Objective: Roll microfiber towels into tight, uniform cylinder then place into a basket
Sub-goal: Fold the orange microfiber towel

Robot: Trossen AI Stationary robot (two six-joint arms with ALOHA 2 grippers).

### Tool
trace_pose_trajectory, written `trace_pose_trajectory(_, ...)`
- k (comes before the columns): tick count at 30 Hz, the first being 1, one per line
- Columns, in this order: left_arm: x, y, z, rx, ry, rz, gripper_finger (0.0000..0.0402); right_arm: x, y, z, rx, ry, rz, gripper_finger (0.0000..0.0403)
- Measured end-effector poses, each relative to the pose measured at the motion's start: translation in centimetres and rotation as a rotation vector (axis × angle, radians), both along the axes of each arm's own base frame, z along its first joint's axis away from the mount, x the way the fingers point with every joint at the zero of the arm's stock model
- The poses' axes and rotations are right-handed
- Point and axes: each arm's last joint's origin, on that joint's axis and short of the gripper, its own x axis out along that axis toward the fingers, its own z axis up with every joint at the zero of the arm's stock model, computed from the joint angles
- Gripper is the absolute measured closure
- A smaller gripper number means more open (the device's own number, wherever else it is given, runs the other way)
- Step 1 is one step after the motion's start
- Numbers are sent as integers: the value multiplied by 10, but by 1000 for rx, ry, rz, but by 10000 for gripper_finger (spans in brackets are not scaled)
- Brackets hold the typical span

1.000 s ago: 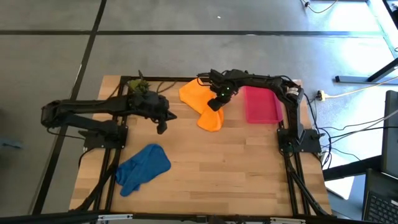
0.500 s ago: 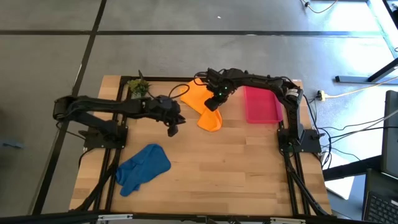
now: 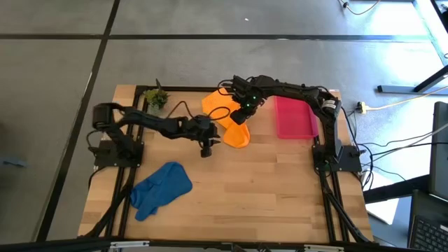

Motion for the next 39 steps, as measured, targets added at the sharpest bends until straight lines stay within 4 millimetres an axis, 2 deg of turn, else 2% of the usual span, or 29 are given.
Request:
trace_pose_trajectory(4,8,2,-14,30,-27,-18,307,-1,0,0,3,4,-1,399)
trace_pose_trajectory(12,12,4,-36,50,12,-15,306,-2,0,0,6,10,-2,399)
trace_pose_trajectory(25,12,10,-40,105,33,63,309,-2,0,0,6,12,2,399)
trace_pose_trajectory(30,11,12,-41,59,36,90,309,-2,0,0,2,10,16,399)
trace_pose_trajectory(36,13,12,-52,34,47,77,310,-2,0,0,2,9,18,399)
trace_pose_trajectory(39,13,12,-53,34,54,76,321,-2,0,0,1,10,20,399)
